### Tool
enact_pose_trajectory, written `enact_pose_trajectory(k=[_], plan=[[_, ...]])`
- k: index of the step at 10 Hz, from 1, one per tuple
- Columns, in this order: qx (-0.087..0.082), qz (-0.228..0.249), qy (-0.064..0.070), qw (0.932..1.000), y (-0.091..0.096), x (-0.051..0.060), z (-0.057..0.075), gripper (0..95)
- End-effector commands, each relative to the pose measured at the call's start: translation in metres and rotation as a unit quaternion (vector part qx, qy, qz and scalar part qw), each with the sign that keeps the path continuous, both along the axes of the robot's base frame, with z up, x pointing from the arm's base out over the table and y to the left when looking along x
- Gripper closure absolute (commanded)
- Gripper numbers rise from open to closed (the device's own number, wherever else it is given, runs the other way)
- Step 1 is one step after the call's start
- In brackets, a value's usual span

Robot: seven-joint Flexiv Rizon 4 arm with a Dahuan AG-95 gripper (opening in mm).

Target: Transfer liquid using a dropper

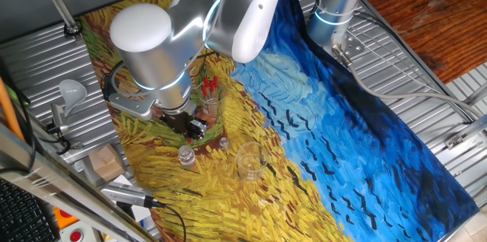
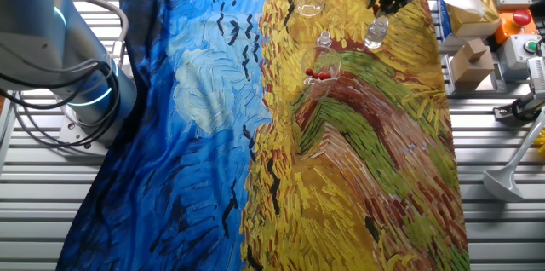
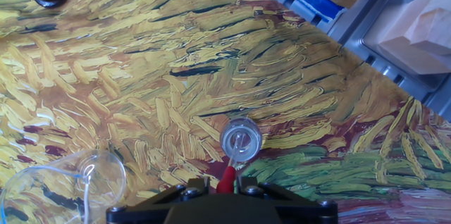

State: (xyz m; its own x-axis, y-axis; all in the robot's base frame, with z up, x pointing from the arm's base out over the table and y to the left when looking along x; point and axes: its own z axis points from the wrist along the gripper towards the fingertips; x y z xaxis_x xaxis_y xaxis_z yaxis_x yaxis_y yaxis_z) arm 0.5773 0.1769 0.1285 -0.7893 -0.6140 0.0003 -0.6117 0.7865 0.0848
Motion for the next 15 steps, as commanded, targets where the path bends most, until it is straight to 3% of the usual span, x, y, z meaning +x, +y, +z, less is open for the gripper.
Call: enact_pose_trajectory(k=[1, 11, 12, 15], plan=[[0.0, 0.0, -0.002, 1.0, 0.0004, 0.0005, -0.0006, 76.0], [-0.003, 0.005, -0.008, 1.0, 0.0031, 0.0023, -0.0086, 76.0], [-0.003, 0.005, -0.008, 0.9999, 0.0031, 0.0024, -0.0088, 95.0], [-0.004, 0.004, -0.009, 0.9999, 0.0035, 0.0025, -0.0089, 95.0]])
